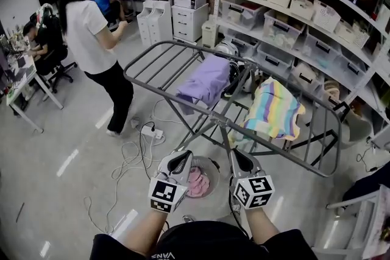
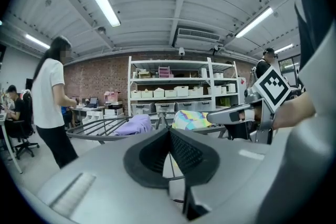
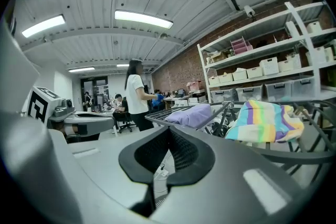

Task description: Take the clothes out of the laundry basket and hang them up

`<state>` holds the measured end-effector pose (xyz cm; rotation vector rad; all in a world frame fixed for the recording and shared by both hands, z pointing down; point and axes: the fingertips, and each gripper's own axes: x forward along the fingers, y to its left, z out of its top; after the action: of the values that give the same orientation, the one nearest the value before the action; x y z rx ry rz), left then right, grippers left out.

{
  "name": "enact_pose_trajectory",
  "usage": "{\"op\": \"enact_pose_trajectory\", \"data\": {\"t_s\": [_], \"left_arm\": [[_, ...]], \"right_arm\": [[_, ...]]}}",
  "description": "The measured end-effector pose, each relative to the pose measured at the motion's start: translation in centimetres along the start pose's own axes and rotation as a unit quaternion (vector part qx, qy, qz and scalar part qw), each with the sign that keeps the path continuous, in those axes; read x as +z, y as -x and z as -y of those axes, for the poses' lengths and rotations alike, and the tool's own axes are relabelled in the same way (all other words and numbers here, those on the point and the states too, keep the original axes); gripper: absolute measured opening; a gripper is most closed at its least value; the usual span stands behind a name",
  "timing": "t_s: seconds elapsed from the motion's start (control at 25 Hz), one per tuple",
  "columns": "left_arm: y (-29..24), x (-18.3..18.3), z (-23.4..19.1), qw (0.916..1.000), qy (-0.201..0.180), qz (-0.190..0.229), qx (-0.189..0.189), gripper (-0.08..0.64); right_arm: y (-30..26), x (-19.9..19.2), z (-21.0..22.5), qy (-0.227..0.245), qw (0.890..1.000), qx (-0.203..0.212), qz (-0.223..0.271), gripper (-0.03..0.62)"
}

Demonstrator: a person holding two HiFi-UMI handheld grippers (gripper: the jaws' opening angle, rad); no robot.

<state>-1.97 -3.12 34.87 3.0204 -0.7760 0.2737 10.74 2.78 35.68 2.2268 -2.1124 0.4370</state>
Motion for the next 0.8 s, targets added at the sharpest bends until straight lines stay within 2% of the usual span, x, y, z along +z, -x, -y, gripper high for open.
{"op": "enact_pose_trajectory", "data": {"t_s": [0.8], "left_arm": [[1.7, -0.9, 0.0, 0.9999, 0.010, 0.008, 0.001, 0.002]], "right_arm": [[0.9, -0.7, -1.6, 0.005, 1.000, 0.001, -0.001, 0.005]]}}
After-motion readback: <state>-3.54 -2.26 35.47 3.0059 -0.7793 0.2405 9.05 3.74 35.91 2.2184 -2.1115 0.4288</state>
